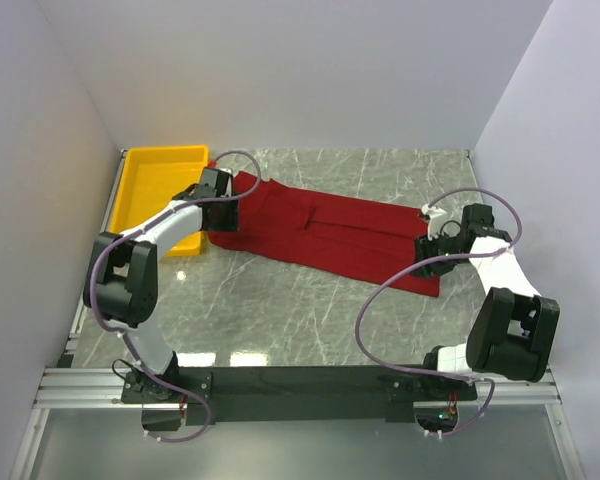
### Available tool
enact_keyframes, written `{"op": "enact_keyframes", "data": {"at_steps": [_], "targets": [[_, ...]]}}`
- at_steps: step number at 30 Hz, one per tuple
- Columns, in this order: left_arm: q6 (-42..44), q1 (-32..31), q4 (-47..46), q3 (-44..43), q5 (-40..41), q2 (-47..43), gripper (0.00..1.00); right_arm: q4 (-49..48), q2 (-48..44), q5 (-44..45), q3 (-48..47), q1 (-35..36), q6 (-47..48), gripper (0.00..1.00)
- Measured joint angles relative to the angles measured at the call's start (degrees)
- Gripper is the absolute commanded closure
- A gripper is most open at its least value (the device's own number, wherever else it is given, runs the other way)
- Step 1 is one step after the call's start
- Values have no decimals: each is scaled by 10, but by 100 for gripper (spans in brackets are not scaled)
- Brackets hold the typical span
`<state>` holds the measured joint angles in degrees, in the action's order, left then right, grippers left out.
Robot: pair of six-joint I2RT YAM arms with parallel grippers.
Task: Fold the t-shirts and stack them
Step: Fold the tshirt
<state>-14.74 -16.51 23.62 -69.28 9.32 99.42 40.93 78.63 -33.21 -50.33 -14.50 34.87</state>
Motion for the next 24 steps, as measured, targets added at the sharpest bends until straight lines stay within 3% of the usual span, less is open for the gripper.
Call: {"op": "enact_keyframes", "data": {"at_steps": [17, 24], "targets": [[21, 0, 42, -47, -24, 86, 54, 11, 1, 9, 8, -49, 23, 50], [29, 0, 62, -61, -21, 93, 72, 8, 5, 31, 8, -55, 19, 51]]}}
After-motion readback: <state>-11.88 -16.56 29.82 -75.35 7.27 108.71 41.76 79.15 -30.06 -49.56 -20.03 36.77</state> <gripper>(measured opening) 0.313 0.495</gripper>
